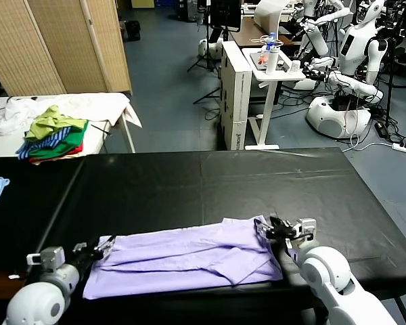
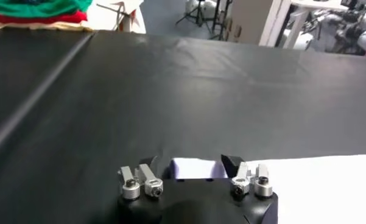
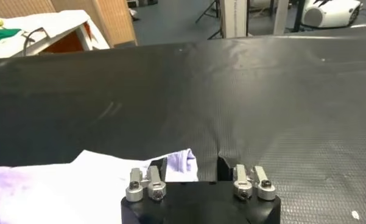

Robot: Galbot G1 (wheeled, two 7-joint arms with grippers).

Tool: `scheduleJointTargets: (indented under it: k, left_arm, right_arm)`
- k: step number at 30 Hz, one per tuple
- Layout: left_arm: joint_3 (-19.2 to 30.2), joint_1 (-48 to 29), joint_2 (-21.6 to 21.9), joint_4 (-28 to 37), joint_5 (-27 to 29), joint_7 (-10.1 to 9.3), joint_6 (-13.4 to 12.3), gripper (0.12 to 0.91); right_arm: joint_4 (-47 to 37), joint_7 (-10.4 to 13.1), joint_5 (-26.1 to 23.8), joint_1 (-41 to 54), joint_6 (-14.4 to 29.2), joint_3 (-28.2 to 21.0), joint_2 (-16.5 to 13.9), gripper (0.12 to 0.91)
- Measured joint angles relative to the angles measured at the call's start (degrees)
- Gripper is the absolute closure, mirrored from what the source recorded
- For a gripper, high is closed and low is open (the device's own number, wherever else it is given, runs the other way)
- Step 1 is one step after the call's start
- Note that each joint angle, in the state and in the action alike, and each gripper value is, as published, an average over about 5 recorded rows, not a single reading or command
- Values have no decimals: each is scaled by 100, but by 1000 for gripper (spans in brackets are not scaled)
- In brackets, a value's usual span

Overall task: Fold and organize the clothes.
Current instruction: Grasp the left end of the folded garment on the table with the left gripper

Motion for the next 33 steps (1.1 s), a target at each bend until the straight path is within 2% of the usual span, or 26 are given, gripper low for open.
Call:
scheduleJointTargets:
  k: [3,6,16,27,33]
  left_arm:
    - [11,4,-3,0,17,3,1,770]
    - [41,-6,-11,7,75,26,-6,871]
    - [299,-314,-74,172,229,104,-59,879]
    - [873,-1265,-148,674,298,153,-117,879]
    - [1123,-1635,-152,829,358,207,-160,879]
  right_arm:
    - [12,-6,-74,-38,53,21,34,849]
    - [45,-8,-198,-95,144,74,78,884]
    - [-23,20,-565,-142,329,376,234,885]
    - [49,111,-643,-295,324,678,313,885]
    - [89,-122,-646,-331,297,735,301,871]
